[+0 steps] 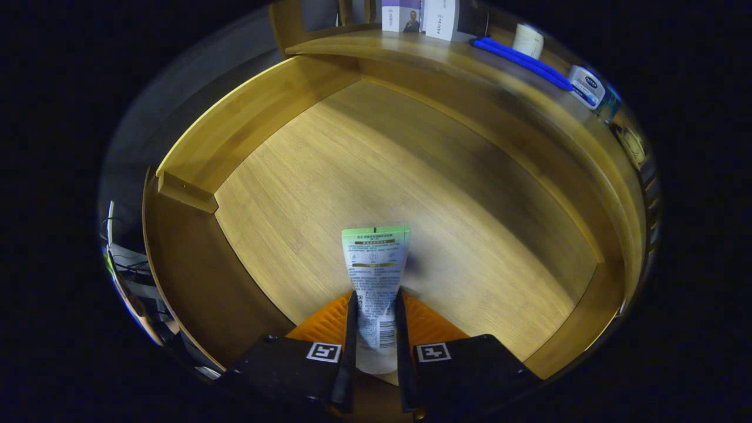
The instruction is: Pull open the drawer, take out the items inside it, and place them on the countertop above the cabinet.
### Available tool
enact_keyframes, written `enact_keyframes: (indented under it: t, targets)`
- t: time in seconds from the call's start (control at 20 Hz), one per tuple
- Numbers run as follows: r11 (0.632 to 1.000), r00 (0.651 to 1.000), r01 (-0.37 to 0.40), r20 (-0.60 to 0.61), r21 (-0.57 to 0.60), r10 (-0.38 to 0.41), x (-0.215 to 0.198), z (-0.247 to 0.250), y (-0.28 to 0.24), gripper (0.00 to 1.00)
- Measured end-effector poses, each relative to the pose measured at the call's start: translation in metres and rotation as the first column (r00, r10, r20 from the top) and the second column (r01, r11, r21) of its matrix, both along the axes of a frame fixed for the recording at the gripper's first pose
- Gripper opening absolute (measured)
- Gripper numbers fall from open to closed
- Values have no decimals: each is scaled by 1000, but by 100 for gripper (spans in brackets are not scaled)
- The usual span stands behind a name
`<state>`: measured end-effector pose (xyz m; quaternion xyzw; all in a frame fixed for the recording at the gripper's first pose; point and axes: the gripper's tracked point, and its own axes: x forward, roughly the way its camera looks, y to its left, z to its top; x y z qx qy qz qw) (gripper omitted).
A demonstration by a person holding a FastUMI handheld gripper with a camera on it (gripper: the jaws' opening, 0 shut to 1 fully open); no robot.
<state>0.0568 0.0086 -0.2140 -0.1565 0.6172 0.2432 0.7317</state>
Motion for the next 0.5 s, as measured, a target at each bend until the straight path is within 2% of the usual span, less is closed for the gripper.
enact_keyframes:
  t: [0.5]
  targets:
    - [981, 981, 81, 158, 179, -110, 34, 76, 18, 32]
